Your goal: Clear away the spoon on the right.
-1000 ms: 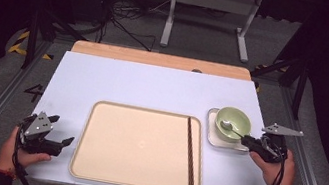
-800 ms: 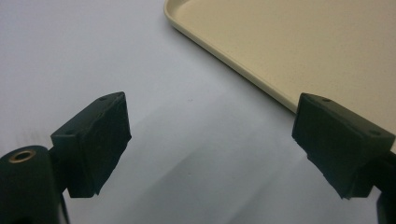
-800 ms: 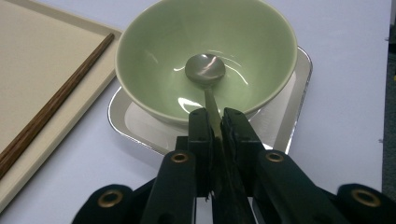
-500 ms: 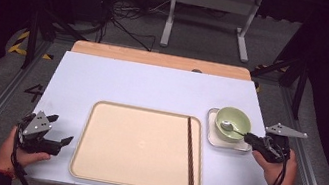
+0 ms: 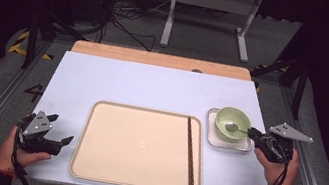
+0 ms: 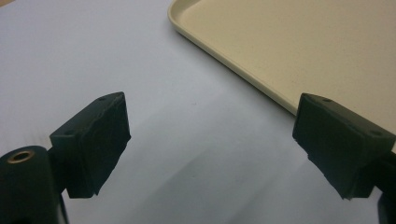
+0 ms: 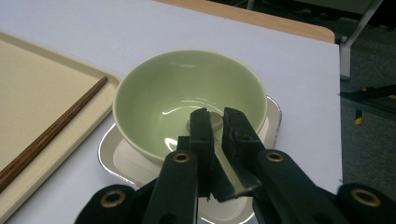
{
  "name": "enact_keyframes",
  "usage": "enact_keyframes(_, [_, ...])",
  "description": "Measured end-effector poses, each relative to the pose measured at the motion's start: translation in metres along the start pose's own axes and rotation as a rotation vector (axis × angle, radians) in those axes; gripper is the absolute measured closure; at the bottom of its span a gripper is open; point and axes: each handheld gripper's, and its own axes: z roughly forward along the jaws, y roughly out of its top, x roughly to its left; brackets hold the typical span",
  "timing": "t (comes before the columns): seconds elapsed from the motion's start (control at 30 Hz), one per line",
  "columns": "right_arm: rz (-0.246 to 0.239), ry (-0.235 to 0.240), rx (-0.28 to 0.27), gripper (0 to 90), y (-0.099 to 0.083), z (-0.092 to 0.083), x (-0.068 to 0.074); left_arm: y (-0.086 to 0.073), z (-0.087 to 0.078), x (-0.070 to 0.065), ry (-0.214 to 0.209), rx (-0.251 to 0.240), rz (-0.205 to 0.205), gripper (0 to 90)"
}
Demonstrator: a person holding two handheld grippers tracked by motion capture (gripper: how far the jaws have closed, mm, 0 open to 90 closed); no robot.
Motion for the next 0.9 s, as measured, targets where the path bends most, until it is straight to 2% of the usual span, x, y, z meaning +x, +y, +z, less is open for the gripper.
enact_keyframes(0.23, [0.021, 0.003, -0.048, 83.2, 0.003, -0.004, -0.001, 0.001, -0.002, 0.0, 0.006, -0.005, 0.002, 11.9])
enact_keyframes(0.7, [0.023, 0.005, -0.122, 83.3, 0.013, -0.008, 0.0, 0.0, -0.002, 0.0, 0.007, -0.006, 0.002, 11.6])
enact_keyframes(0.9, [0.023, 0.003, -0.177, 83.4, 0.02, -0.019, 0.002, 0.001, -0.003, 0.0, 0.007, -0.005, 0.005, 11.6])
